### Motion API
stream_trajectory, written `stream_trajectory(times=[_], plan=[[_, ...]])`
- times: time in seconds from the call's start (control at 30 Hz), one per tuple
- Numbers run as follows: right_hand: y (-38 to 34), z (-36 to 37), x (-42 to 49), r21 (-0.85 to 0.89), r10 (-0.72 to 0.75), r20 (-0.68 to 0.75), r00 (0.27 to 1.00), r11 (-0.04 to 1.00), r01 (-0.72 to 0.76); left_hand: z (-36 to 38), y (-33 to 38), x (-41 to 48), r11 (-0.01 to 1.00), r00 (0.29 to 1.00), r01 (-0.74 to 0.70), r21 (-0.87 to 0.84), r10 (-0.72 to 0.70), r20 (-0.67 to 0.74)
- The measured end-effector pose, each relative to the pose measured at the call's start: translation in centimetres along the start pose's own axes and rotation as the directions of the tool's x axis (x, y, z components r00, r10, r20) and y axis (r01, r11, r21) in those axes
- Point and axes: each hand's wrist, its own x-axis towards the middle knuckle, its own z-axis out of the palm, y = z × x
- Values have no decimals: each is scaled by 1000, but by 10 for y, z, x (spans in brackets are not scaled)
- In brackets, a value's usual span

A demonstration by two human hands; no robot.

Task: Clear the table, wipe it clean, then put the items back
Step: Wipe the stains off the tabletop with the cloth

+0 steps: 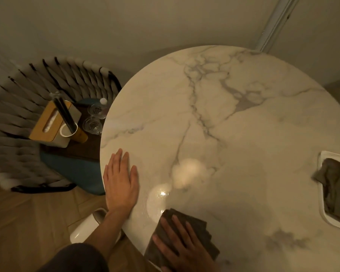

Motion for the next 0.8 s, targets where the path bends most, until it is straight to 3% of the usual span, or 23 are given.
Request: stream_trajectory(times=[0.2, 0.5, 0.67, 0.8], plan=[[30, -34, 62, 167, 76, -71, 995, 984, -63, -2, 2, 1, 1000, 1000, -7, -8, 8, 7], [75, -50, 167, 141, 362, -104, 926, 927, -346, -2, 1, 0, 1000, 999, -30, -2, 30, -11], [32, -41, 126, 247, 482, -115, 869, 861, -445, -3, 1, 0, 999, 999, -44, 8, 44, -8], [-15, -26, 54, 220, 459, -57, 887, 872, -437, -1, 2, -1, 999, 999, -42, 16, 42, 2]])
